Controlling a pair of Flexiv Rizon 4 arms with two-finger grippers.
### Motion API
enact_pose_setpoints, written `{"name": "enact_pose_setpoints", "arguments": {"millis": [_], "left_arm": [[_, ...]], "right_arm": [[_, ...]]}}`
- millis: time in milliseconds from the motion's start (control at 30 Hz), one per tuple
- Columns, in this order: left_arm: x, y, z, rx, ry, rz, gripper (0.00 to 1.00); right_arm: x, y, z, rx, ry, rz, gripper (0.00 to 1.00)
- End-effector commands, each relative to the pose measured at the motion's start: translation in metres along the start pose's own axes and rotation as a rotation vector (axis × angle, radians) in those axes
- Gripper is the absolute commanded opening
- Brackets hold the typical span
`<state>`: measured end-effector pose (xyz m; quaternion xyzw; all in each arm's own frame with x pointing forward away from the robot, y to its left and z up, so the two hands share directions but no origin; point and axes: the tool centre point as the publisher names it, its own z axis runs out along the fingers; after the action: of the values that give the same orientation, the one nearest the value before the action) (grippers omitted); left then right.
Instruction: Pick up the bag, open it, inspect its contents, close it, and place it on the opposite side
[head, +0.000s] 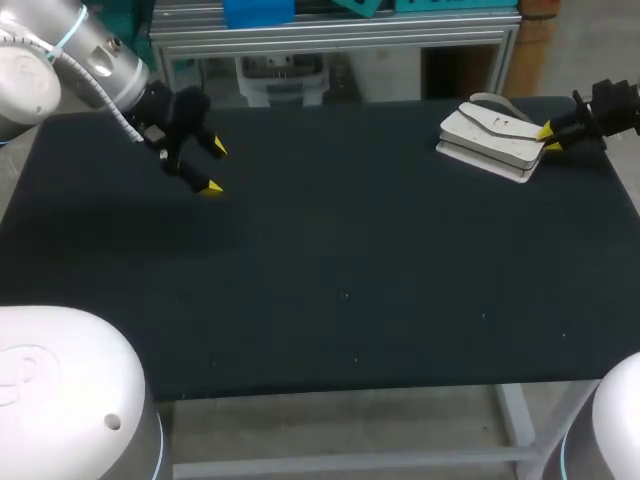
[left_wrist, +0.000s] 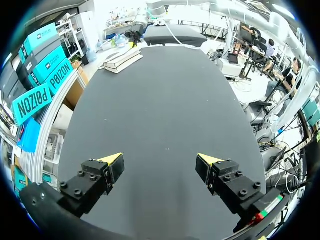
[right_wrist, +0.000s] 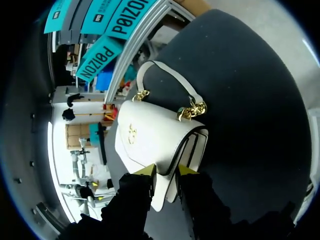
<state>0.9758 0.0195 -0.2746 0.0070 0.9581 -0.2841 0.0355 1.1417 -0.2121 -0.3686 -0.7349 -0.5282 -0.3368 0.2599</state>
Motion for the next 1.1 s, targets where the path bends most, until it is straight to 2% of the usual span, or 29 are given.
{"name": "enact_pose_setpoints", "arguments": {"millis": [33,267,367,667,833,900,967,1000,1100], "left_arm": [[0.001,0.005,-0.002,0.004,0.001,-0.002,1.00],[0.003,0.011,-0.003,-0.001,0.004,-0.007,1.00],[0.004,0.014,-0.003,-0.004,0.008,-0.011,1.00],[0.006,0.020,-0.003,-0.012,0.016,-0.012,1.00],[0.008,0.024,-0.006,-0.018,0.016,-0.017,1.00],[0.008,0.026,-0.007,-0.020,0.015,-0.020,1.00],[0.008,0.027,-0.008,-0.022,0.014,-0.024,1.00],[0.008,0.028,-0.008,-0.023,0.013,-0.026,1.00],[0.007,0.029,-0.009,-0.021,0.011,-0.032,1.00]], "right_arm": [[0.007,-0.015,0.004,-0.120,-0.031,0.016,0.35],[0.009,-0.022,0.009,-0.172,-0.054,0.060,0.37],[0.010,-0.026,0.012,-0.186,-0.065,0.065,0.34],[0.014,-0.036,0.018,-0.247,-0.103,0.100,0.35],[0.011,-0.035,0.022,-0.253,-0.106,0.113,0.29],[0.009,-0.033,0.023,-0.257,-0.106,0.121,0.15],[0.008,-0.032,0.025,-0.254,-0.111,0.126,0.11],[0.007,-0.031,0.026,-0.249,-0.111,0.128,0.02],[0.008,-0.031,0.030,-0.217,-0.090,0.113,0.00]]}}
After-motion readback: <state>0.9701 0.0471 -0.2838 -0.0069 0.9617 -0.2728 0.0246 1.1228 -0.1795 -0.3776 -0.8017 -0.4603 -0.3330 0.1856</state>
